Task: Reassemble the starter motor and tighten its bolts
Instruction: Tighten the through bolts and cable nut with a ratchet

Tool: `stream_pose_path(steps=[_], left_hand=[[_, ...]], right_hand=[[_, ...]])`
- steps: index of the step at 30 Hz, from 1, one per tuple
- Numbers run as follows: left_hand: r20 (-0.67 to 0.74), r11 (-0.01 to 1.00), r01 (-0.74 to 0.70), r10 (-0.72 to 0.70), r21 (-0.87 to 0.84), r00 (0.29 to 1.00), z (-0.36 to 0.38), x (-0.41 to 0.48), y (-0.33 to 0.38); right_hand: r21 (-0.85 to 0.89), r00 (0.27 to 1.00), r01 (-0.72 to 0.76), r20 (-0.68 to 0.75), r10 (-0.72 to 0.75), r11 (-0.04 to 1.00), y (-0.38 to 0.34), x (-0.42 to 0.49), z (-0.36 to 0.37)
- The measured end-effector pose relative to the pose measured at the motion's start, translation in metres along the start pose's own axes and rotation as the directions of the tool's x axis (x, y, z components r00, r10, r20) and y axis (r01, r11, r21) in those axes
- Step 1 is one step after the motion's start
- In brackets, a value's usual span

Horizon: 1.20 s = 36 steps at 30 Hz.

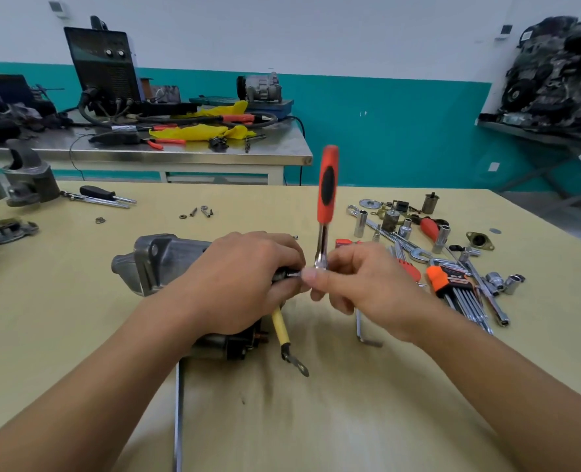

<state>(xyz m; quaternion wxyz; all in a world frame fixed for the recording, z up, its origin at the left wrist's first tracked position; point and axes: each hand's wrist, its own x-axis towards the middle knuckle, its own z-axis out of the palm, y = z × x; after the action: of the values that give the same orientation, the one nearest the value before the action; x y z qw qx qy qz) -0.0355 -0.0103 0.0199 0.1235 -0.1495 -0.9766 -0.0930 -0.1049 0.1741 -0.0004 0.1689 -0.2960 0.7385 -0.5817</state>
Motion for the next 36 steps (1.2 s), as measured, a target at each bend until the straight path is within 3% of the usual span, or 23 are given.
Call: stream_pose_path(steps=[2, 4, 6, 8, 10, 12, 13, 15, 17, 19, 21, 23, 25, 26, 28, 29, 31, 33, 34, 36], left_hand=[[-0.001, 1.000, 0.008, -0.008, 0.005, 1.000, 0.000, 0.000, 0.000], [0.001, 1.000, 0.010, -0.010, 0.010, 1.000, 0.000, 0.000, -0.001], [0.005, 1.000, 0.005, -0.005, 0.002, 1.000, 0.000, 0.001, -0.001], [0.012, 1.000, 0.001, -0.001, -0.006, 1.000, 0.000, 0.001, 0.000], [0.013, 1.000, -0.001, 0.002, -0.007, 1.000, -0.001, 0.001, 0.000], [0.014, 1.000, 0.001, -0.001, 0.001, 1.000, 0.000, 0.001, 0.000], [0.016, 1.000, 0.001, -0.001, 0.004, 1.000, 0.000, 0.001, 0.000], [0.013, 1.000, 0.003, -0.003, -0.003, 1.000, 0.000, 0.001, 0.000], [-0.001, 1.000, 0.007, -0.007, -0.022, 1.000, 0.000, 0.001, 0.000], [-0.007, 1.000, 0.009, -0.009, -0.029, 1.000, 0.000, 0.001, 0.000], [0.002, 1.000, 0.007, -0.007, -0.026, 1.000, 0.000, 0.001, 0.000], [0.009, 1.000, 0.006, -0.006, -0.023, 1.000, 0.000, 0.001, -0.001], [0.008, 1.000, 0.008, -0.008, -0.021, 1.000, -0.001, 0.000, -0.001], [0.007, 1.000, 0.008, -0.008, -0.015, 1.000, 0.000, 0.000, -0.001], [0.008, 1.000, 0.004, -0.004, -0.004, 1.000, 0.000, 0.001, 0.000], [0.008, 1.000, 0.003, -0.003, -0.007, 1.000, 0.001, 0.001, 0.000], [0.004, 1.000, 0.010, -0.010, -0.012, 1.000, 0.001, 0.001, -0.001], [-0.005, 1.000, 0.014, -0.014, -0.009, 1.000, 0.001, 0.001, -0.002], [-0.010, 1.000, 0.012, -0.012, -0.008, 1.000, 0.001, 0.001, -0.002], [-0.013, 1.000, 0.009, -0.009, -0.019, 1.000, 0.000, 0.000, -0.001]], right_hand=[[0.238, 0.943, -0.332, 0.083, 0.322, 0.913, 0.001, 0.002, 0.006], [0.336, 0.890, -0.456, 0.152, 0.430, 0.824, 0.004, 0.003, 0.011], [0.295, 0.946, -0.325, 0.107, 0.307, 0.899, 0.006, 0.003, 0.009], [0.011, 1.000, 0.017, 0.025, -0.017, 1.000, 0.004, 0.001, 0.002], [-0.251, 0.955, 0.294, 0.051, -0.291, 0.922, 0.004, 0.001, -0.006], [-0.321, 0.933, 0.358, 0.080, -0.352, 0.877, 0.006, 0.001, -0.011], [-0.285, 0.949, 0.316, 0.071, -0.308, 0.905, 0.006, 0.001, -0.010], [-0.050, 0.995, 0.096, 0.044, -0.094, 0.994, 0.004, 0.001, -0.004], [0.185, 0.979, -0.201, 0.067, 0.192, 0.962, 0.004, 0.003, 0.003], [0.291, 0.945, -0.326, 0.099, 0.311, 0.899, 0.006, 0.005, 0.008], [0.241, 0.975, -0.221, 0.060, 0.213, 0.945, 0.007, 0.003, 0.007], [-0.002, 0.998, 0.069, 0.014, -0.069, 0.998, 0.006, 0.000, 0.003], [-0.242, 0.951, 0.308, 0.049, -0.305, 0.920, 0.006, -0.001, -0.003], [-0.315, 0.935, 0.349, 0.063, -0.348, 0.882, 0.007, 0.000, -0.007], [-0.327, 0.956, 0.289, 0.045, -0.291, 0.900, 0.006, -0.001, -0.007], [-0.240, 0.979, 0.200, 0.013, -0.202, 0.950, 0.004, -0.001, -0.004], [0.055, 0.992, -0.125, -0.015, 0.126, 0.991, 0.002, 0.002, 0.006], [0.267, 0.922, -0.385, 0.059, 0.384, 0.883, 0.003, 0.005, 0.014], [0.298, 0.910, -0.412, 0.084, 0.406, 0.861, 0.005, 0.005, 0.015], [0.233, 0.960, -0.281, 0.064, 0.273, 0.931, 0.008, 0.004, 0.011]])
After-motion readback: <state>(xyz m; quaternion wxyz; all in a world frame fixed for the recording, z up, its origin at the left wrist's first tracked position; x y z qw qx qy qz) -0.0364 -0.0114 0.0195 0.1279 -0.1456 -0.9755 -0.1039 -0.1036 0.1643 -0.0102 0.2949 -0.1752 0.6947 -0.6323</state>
